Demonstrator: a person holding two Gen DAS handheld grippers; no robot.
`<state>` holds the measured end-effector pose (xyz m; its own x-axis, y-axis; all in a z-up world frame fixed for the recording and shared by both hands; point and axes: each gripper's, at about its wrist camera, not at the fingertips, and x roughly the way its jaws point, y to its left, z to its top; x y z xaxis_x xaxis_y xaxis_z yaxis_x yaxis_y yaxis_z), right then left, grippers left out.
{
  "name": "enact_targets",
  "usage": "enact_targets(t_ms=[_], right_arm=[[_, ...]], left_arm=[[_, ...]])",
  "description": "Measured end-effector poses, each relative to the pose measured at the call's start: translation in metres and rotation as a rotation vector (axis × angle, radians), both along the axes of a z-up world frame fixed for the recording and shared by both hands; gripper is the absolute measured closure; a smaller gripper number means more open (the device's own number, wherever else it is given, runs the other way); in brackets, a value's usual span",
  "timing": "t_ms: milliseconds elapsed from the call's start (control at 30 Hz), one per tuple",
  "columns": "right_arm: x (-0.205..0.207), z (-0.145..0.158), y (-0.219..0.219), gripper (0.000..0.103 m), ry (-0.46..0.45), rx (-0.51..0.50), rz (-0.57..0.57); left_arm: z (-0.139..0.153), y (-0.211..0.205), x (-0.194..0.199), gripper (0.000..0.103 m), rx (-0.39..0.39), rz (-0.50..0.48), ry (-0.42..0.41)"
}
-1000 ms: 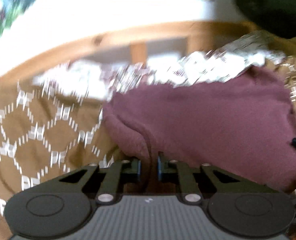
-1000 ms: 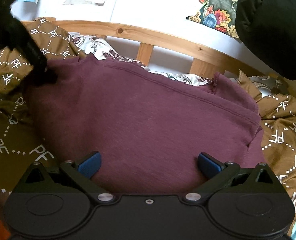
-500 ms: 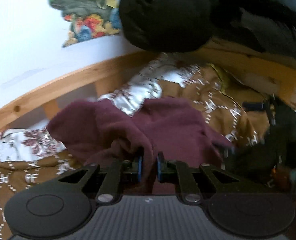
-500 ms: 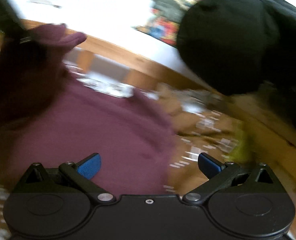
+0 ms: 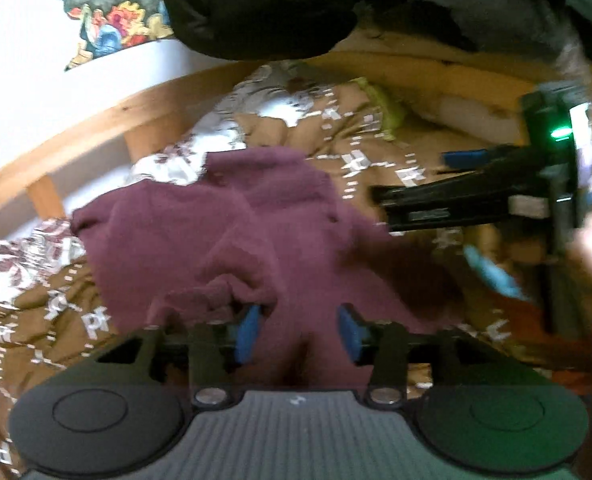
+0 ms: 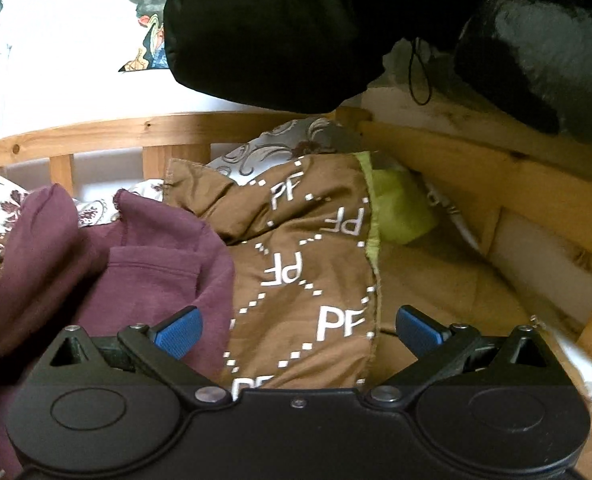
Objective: Fold small clothes
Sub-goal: 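Hold the shirt up with the left gripper while the right gripper grasps it too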
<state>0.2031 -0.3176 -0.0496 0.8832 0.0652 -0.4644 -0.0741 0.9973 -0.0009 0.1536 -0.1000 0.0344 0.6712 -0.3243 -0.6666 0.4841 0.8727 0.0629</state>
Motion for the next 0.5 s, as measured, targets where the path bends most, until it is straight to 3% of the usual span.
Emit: enact_targets(t_ms=[167,300,500], right_arm=[[-0.004,0.004,0.006,0.001,-0.041,0.036,0.033],[-0.011,0.01,0.01,0.001,-0.075,0.145,0.102],[-0.007,0.009,0.027,0.001,0.016,0.335,0.258]], left_arm=[[0.011,0.005,-0.026,0.024,-0.074,-0.023,-0.039],[0.018,0.014,-0.045,0.009,-0.066,0.011,-0.12],[0.001,0.031,-0.043,0.003,0.026,0.099,-0.094]])
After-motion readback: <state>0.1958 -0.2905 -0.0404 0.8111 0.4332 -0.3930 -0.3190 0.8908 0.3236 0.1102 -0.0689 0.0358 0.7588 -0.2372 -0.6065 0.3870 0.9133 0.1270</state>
